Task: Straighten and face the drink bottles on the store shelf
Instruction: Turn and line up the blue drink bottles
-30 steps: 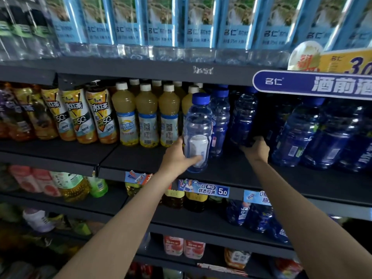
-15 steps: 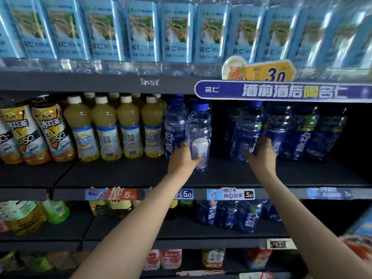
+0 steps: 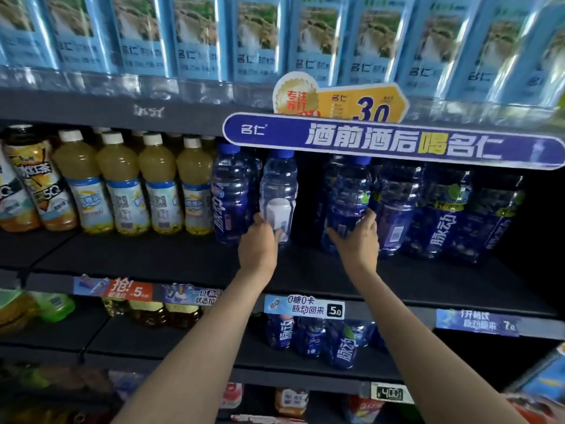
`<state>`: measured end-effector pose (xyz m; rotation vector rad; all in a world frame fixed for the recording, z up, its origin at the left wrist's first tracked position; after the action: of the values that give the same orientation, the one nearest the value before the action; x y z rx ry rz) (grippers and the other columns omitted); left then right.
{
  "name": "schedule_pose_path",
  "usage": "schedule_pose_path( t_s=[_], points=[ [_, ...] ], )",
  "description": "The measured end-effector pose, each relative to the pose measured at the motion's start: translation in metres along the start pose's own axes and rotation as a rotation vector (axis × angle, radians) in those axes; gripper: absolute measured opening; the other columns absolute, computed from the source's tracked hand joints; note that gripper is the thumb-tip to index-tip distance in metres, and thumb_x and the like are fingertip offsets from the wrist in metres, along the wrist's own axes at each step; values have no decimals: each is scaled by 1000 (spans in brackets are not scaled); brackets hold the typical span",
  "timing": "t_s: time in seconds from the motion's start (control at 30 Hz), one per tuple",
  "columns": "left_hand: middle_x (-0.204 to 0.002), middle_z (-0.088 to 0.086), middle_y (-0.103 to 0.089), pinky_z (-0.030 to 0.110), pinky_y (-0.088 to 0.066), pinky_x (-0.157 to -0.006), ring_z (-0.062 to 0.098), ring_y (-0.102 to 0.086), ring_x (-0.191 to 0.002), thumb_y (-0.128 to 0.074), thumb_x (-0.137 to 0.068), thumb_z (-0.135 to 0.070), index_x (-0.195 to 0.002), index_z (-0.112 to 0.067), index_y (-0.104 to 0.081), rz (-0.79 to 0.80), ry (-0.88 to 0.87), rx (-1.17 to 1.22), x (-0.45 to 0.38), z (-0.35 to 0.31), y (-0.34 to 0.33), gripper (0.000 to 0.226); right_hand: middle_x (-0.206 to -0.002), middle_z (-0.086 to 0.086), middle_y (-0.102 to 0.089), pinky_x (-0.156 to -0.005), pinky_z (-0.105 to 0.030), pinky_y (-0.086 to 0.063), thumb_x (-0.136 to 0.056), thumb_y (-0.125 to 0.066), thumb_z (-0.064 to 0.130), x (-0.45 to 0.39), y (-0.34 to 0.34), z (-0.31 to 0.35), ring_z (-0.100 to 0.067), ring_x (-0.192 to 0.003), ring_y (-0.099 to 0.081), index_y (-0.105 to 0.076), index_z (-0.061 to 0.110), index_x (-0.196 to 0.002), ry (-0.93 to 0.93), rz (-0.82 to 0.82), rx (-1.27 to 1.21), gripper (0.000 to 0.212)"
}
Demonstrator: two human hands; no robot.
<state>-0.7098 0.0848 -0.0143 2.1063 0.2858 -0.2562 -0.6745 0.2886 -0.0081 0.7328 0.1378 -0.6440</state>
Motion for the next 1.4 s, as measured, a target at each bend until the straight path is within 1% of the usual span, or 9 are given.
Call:
schedule_pose_path(
  t_s=[0.3,0.53,0.63,0.7,0.8,0.93,1.0,1.2,1.4],
  points=[
    [-128,10,-52,23,-39,-90,23,-51,-118,-56,-89,-8,-131,-3,-42,-175,-226,314,42,4,24,44,-120,-18,-56,-84,-43,-47,-74,-80,27,-6,11,3,-36,-108,-56,-36,1,-120,19,115,-47,68],
    [-120,-1,-59,26,-41,-100,14,-54,-114,-61,-87,-36,-117,-14,-56,565,78,884,73,-7,3,37,-102,-9,-67,-77,-37,-57,-84,-68,11,53,11,13,-21,-86,-66,-53,10,-113,-248,471,-880,33],
    [-102,7,-70,33,-54,-88,22,-67,-94,-63,-78,-34,-105,-13,-61,823,172,1269,99,-20,12,34,-97,-10,-72,-75,-31,-58,-89,-59,10,75,22,35,-21,-84,-69,-58,3,-115,-230,615,-1038,27],
    [-97,4,-70,23,-55,-79,16,-68,-85,-65,-82,-20,-107,-10,-58,766,106,1263,106,-22,24,27,-92,-7,-74,-73,-26,-57,-91,-59,14,83,32,45,-19,-83,-69,-60,2,-108,-203,627,-988,21],
    [-104,-10,-58,3,-42,-70,0,-57,-89,-79,-73,-15,-115,-17,-46,410,-196,734,103,-16,52,54,-81,-2,-73,-75,-27,-56,-87,-65,29,90,37,43,-15,-79,-68,-62,6,-95,-299,550,-946,25],
    [-124,-1,-43,17,-34,-87,8,-45,-110,-82,-68,-22,-130,-18,-40,167,-533,400,106,-21,83,75,-105,-14,-69,-91,-45,-53,-50,-85,39,107,31,35,-27,-98,-67,-60,3,-109,-472,454,-1058,73],
    [-126,-2,-44,21,-37,-92,9,-46,-114,-80,-71,-25,-131,-20,-40,250,-487,480,104,-16,86,72,-110,-17,-68,-87,-44,-55,-45,-86,37,112,34,38,-28,-100,-66,-59,1,-114,-459,431,-1102,82],
    [-103,3,-69,29,-56,-82,14,-69,-86,-64,-83,-27,-109,-14,-57,780,25,1088,115,3,66,30,-106,-12,-70,-82,-37,-56,-82,-70,20,114,46,56,-24,-96,-68,-57,-1,-121,-305,456,-1092,46],
    [-120,0,-49,23,-35,-92,11,-45,-110,-85,-65,-24,-125,-13,-46,35,-589,383,110,-5,114,73,-105,-14,-70,-76,-37,-58,-84,-68,33,129,37,59,-25,-94,-69,-62,3,-113,-370,517,-1037,42]
  ],
)
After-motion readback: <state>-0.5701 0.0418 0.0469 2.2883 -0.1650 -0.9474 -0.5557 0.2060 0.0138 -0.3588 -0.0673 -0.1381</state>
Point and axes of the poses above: each hand's wrist, its own x-axis away from the middle knuckle, its own y-axis out of the back of the hand, z = x × y, the point moved 8 cm from there along -x, towards the middle knuckle
